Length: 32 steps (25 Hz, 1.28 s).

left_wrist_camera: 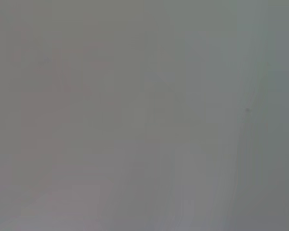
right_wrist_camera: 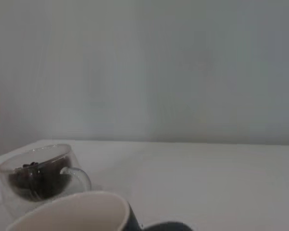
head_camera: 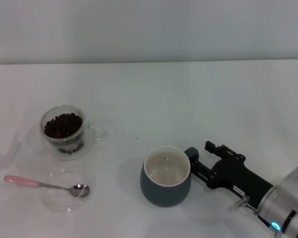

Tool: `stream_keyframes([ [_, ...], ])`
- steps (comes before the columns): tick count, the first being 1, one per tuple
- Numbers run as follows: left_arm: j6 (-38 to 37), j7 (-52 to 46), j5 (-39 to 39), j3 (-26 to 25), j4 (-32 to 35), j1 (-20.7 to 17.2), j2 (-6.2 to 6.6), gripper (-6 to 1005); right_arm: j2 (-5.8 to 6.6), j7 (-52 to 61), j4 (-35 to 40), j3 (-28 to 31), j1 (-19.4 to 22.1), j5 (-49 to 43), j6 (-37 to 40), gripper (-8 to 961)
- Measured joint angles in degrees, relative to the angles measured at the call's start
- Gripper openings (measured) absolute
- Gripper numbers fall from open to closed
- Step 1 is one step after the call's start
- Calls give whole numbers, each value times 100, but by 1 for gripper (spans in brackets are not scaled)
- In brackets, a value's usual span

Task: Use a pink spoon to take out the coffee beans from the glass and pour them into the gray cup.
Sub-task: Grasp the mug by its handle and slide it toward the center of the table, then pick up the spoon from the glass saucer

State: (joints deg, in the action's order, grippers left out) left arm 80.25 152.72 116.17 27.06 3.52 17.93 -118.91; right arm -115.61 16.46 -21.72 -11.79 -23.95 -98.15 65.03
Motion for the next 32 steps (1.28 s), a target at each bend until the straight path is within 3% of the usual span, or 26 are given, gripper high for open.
stream_keyframes([
  [4,0,6,4,-6,0,0,0,853,25,31,10,-61,125,-3,26,602],
  [7,26,8,4,-9,0,0,0,853,38,97,44,-171,191,-4,88,842],
  [11,137,10,4,-6,0,-6,0,853,47,536,309,-471,305,-3,388,844],
  [18,236,10,44,-22,-1,-63,-1,853,66,1305,1059,-890,850,0,1384,845],
  [22,238,-20,309,-27,-1,-187,-3,852,71,1449,1462,-747,1187,179,1692,845],
  [25,240,-191,355,-11,-1,-342,11,852,71,1439,1542,-283,1317,682,1866,845],
  [28,143,-1093,233,23,23,-512,104,852,62,1351,1517,108,1314,1072,2129,845],
  [32,-136,-3403,-118,26,227,-893,291,852,57,1275,1568,542,1132,1137,2289,845],
])
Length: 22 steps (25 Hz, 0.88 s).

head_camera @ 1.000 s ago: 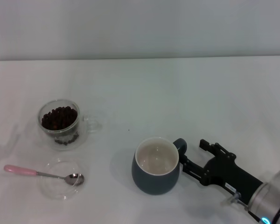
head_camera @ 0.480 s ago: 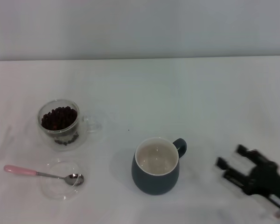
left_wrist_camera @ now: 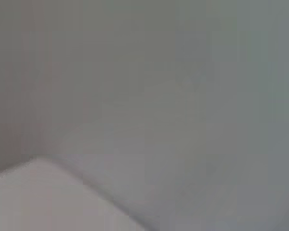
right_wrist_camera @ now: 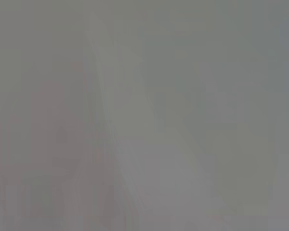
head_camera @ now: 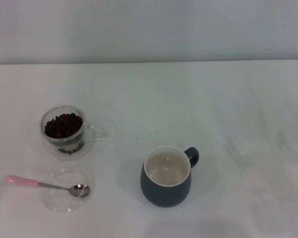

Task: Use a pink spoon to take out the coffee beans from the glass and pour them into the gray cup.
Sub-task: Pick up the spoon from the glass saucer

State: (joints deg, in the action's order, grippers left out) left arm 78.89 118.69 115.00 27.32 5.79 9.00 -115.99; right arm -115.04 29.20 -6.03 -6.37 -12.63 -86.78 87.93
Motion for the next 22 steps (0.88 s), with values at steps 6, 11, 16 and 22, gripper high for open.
stream_keyframes([
  [6,-52,-2016,-782,1,210,-459,142,852,-1,-24,97,658,-271,5,-42,844],
  [11,-37,-2407,-1631,1,218,-314,184,853,-2,-24,253,778,-514,8,-195,844],
  [16,-14,-2462,-1962,1,221,-178,127,852,-10,-24,296,768,-697,11,-428,844],
  [22,-40,-2453,-2255,0,221,27,83,850,-10,-22,305,788,-702,15,-463,844],
])
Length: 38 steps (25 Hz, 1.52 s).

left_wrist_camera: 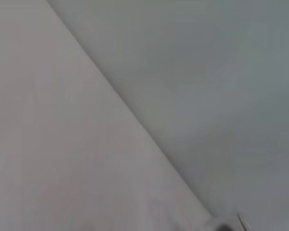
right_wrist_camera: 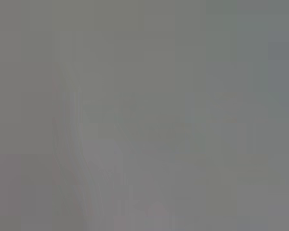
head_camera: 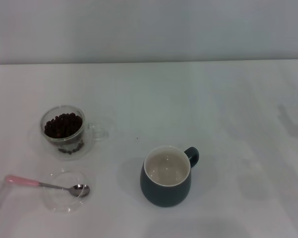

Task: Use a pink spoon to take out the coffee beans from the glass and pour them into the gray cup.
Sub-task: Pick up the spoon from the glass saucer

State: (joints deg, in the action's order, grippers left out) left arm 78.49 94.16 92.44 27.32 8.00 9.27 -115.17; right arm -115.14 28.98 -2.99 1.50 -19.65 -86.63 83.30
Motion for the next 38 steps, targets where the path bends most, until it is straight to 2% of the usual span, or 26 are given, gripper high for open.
stream_keyframes([
  [9,-199,-55,-591,1,64,244,-178,828,0,2,-28,-47,8,-46,-26,845],
  [21,-262,-78,-622,-40,89,228,-179,789,-5,4,-74,-56,35,-56,-94,845],
  [32,-260,-124,-860,-2,141,461,-142,319,-9,3,-124,-56,40,-48,-175,845],
  [37,-172,-118,-879,-21,155,455,-124,164,-9,2,-117,-30,14,-34,-220,845],
  [38,-129,-119,-871,-25,190,448,-118,164,-9,2,-113,-23,5,-29,-235,845],
])
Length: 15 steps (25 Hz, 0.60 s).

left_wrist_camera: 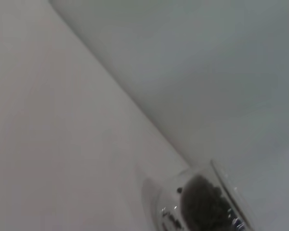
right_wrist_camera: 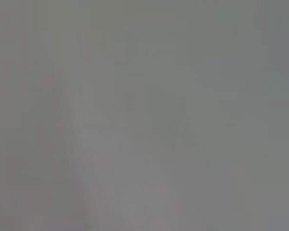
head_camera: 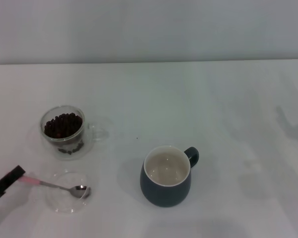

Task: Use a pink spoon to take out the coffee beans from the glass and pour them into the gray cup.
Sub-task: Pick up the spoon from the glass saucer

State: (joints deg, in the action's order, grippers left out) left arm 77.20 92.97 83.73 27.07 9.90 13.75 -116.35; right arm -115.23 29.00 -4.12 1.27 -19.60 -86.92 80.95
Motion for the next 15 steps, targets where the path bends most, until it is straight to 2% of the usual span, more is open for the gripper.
stream_keyframes([
  [10,650,-340,9,-17,562,-42,42,149,0,11,22,30,-35,20,-107,845],
  [15,1120,-474,51,-30,808,-8,184,139,0,13,-3,81,-35,27,-114,845],
])
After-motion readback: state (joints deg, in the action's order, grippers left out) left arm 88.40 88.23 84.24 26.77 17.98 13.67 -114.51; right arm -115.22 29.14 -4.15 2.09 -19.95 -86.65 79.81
